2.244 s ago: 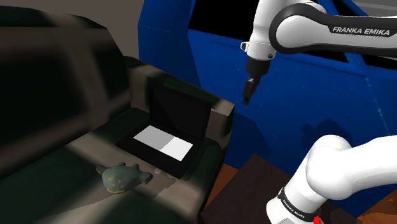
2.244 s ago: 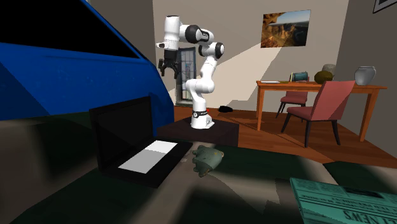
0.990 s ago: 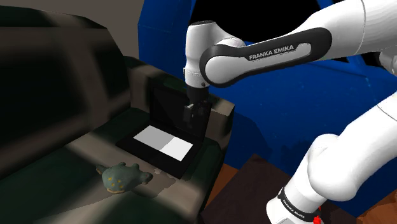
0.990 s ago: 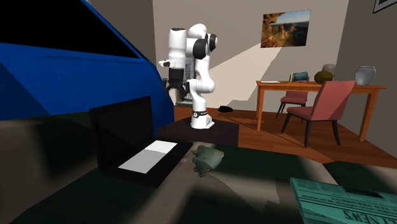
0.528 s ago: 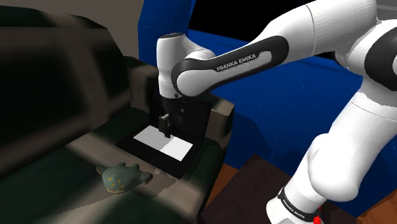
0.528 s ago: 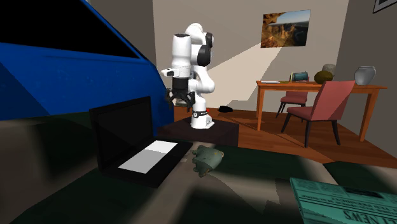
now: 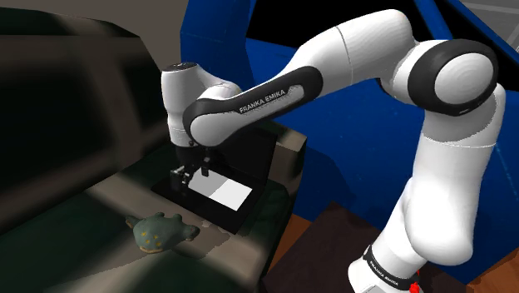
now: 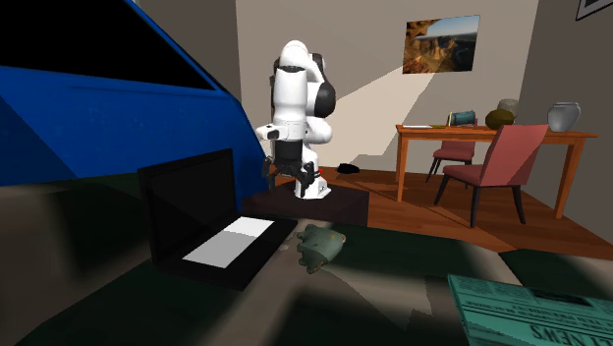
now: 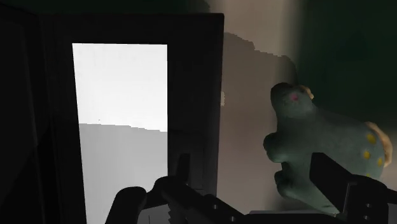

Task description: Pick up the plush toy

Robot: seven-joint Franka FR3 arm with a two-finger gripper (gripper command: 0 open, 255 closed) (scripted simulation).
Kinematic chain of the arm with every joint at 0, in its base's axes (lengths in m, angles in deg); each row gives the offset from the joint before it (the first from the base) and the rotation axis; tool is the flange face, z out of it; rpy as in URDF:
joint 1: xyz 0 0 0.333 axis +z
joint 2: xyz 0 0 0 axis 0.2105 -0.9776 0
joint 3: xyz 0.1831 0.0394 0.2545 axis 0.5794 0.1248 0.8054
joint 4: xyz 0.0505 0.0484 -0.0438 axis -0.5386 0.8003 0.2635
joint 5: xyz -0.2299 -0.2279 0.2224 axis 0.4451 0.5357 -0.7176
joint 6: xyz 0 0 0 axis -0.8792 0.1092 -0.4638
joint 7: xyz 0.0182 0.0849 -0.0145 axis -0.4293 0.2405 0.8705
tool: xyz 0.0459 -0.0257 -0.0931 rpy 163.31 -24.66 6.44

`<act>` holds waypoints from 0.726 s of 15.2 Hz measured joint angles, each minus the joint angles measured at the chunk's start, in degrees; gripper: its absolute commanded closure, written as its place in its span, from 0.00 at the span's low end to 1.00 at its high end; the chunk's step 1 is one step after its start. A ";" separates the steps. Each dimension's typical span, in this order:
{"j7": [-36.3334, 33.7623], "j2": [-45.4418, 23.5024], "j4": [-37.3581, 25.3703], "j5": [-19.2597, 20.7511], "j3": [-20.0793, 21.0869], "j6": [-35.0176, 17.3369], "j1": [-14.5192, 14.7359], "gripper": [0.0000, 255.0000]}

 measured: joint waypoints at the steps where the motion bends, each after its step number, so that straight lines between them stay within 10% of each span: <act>1: -0.62 -2.09 -2.05 0.63 0.03 0.12 0.68 0.00; 11: -4.14 -25.35 -29.65 5.76 -1.12 5.17 9.85 0.00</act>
